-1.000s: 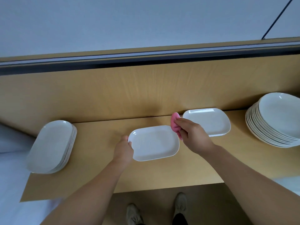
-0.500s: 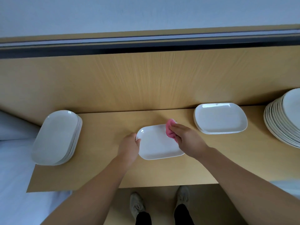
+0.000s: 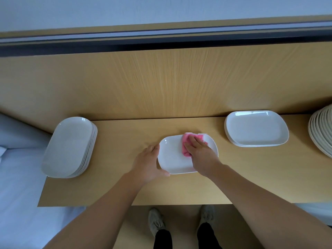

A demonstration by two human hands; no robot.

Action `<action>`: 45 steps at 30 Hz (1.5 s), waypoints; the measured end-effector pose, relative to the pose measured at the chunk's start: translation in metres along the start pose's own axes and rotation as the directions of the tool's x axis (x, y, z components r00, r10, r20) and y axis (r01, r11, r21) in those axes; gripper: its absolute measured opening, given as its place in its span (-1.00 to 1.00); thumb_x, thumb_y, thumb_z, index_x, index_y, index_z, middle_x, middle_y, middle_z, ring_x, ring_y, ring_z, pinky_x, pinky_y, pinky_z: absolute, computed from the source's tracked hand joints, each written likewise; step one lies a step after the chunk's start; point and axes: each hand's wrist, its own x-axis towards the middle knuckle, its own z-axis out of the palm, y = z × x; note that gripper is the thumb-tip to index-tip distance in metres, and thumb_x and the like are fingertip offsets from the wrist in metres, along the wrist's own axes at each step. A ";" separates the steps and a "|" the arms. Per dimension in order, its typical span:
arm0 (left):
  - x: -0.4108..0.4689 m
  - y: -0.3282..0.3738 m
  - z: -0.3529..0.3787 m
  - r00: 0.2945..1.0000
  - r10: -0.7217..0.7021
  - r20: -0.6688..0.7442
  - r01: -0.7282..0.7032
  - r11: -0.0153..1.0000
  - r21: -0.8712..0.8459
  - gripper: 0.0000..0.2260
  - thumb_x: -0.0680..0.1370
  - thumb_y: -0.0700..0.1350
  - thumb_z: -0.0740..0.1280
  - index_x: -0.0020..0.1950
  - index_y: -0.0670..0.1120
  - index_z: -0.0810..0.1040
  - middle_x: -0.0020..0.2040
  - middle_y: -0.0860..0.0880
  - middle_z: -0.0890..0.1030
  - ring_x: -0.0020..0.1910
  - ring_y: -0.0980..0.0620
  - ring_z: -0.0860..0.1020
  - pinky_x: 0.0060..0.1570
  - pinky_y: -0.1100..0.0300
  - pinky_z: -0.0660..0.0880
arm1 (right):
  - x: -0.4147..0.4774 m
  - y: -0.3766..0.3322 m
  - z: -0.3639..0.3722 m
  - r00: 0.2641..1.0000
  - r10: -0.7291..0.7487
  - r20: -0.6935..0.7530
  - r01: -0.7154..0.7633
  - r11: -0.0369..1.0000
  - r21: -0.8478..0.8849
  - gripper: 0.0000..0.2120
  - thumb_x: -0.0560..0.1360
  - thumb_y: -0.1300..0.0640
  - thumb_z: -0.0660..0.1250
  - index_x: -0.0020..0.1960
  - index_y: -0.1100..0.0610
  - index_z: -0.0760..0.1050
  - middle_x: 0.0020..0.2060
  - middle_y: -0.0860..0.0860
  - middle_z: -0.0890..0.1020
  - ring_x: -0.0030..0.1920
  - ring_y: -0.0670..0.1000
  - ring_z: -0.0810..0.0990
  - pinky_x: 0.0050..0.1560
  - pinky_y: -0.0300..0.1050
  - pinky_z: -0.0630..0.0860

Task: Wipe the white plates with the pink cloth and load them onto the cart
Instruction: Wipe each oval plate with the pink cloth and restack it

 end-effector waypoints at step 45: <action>-0.005 -0.004 0.003 0.959 0.266 -0.096 -0.208 0.895 0.396 -0.28 0.27 0.42 0.20 0.05 -0.16 0.64 0.16 -0.07 0.57 0.18 -0.06 0.37 0.29 0.05 0.21 | -0.035 0.005 -0.008 0.903 -0.428 0.036 0.427 0.904 0.030 -0.62 0.43 0.46 0.18 0.06 0.06 0.49 0.34 -0.15 0.43 0.50 -0.03 0.14 0.49 -0.16 -0.10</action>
